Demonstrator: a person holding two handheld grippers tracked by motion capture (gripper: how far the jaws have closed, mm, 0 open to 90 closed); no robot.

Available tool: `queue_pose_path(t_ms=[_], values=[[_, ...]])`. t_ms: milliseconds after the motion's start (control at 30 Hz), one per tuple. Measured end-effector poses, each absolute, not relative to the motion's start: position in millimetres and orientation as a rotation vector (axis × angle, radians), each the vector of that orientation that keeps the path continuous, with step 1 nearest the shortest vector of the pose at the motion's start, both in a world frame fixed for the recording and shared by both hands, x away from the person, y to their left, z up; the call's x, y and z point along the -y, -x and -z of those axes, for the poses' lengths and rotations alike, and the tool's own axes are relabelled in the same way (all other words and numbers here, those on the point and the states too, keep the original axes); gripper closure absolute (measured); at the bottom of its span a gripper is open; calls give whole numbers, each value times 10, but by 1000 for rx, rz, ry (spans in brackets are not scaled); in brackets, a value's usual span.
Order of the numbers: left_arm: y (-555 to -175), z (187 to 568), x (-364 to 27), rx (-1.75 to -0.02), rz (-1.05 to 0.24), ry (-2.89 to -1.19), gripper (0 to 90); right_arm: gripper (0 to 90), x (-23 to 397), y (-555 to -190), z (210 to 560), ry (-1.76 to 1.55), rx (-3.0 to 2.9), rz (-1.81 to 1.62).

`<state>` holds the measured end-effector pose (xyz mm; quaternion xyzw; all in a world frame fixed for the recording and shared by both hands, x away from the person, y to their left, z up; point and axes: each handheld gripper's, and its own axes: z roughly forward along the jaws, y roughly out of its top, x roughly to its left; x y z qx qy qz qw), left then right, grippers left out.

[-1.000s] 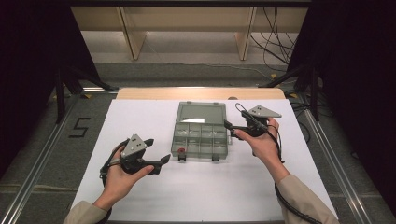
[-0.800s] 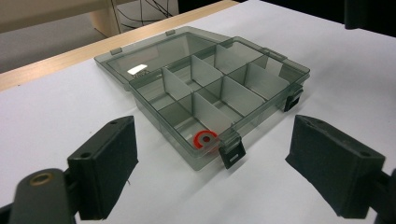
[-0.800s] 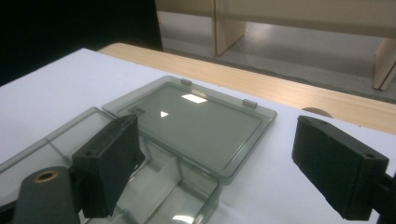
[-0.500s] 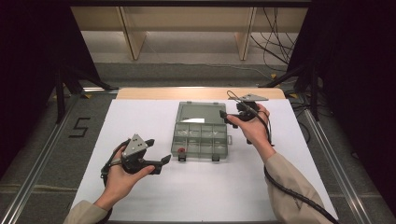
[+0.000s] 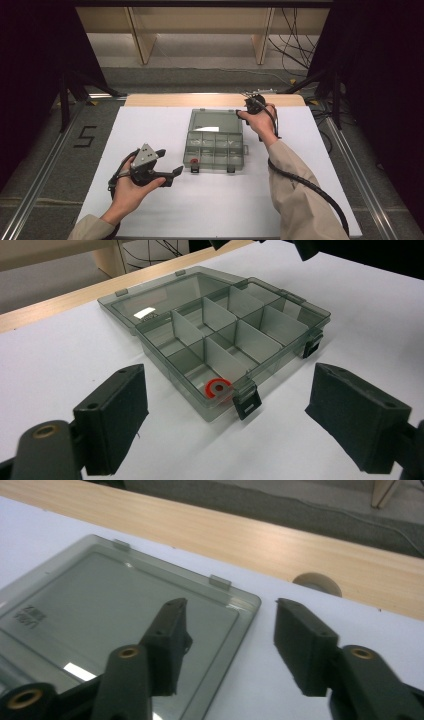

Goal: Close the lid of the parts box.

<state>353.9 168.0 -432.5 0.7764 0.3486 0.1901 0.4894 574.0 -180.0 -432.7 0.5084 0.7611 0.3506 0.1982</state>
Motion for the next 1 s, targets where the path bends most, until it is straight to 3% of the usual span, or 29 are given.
queue_pose_path(t_ms=[433, 1000], values=[[-3543, 4336, -1674, -844, -451, -1887, 152, 717, 1758, -5938, 4556, -1554, -2165, -830], [-3543, 4350, -1657, -848, -448, -1900, 153, 831, 1668, -5931, 4647, -1685, -2146, -773]])
